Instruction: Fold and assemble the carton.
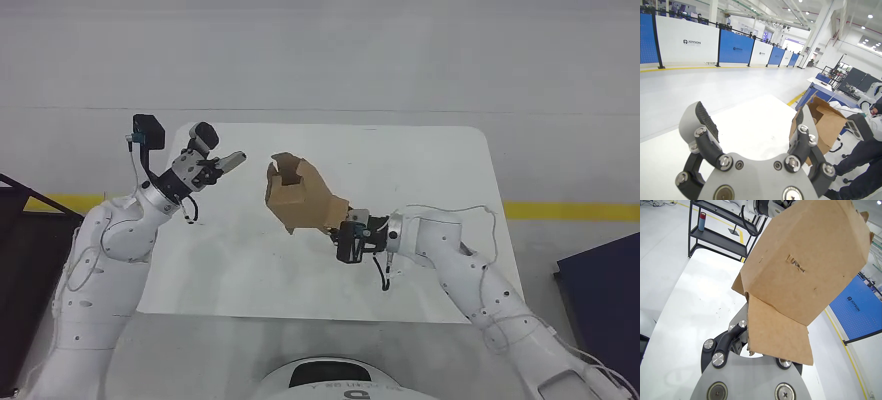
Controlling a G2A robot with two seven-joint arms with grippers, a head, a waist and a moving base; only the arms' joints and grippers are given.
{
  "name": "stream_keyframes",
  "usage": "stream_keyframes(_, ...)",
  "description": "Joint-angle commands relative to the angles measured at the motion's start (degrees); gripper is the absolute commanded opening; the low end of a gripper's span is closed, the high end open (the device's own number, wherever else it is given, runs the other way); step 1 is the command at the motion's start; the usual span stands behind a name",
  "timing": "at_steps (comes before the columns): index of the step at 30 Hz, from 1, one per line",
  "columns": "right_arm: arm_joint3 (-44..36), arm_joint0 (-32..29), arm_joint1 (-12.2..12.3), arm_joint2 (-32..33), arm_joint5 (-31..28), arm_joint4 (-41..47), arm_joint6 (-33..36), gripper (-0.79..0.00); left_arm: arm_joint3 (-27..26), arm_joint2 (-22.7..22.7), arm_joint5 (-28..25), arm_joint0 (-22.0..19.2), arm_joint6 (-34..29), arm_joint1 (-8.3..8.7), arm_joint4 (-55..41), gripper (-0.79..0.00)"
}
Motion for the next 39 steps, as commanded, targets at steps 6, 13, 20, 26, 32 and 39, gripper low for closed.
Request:
stream_keyframes(6,0.37,0.71,0.41,-1.17,3.13,-5.47,-8.4,-0.785,0.0,0.0,0.0,0.0,0.0,0.0,0.0,0.0)
stream_keyframes(13,6.6,2.26,0.83,-2.37,7.61,-9.06,-24.62,-0.785,-1.35,-0.68,-0.33,0.48,0.44,0.03,-0.88,0.0)
stream_keyframes(20,14.14,4.96,0.24,-4.73,10.29,-8.4,-33.93,-0.785,-1.84,-0.11,-5.19,1.01,-5.17,0.47,-5.1,0.0)
stream_keyframes(26,16.82,7.02,-0.25,-6.56,11.12,-9.28,-34.54,-0.785,-4.33,2.66,-6.14,0.53,-10.01,0.58,-7.66,0.0)
stream_keyframes(32,17.02,7.62,-0.39,-7.53,11.87,-9.95,-34.12,-0.785,-5.09,4.26,-4.52,-0.46,-10.68,0.48,-6.72,0.0)
stream_keyframes(39,16.29,7.5,-0.19,-7.81,12.11,-10.53,-33.25,-0.785,-5.37,5.45,-5.49,-1.45,-10.69,0.44,-6.14,0.0)
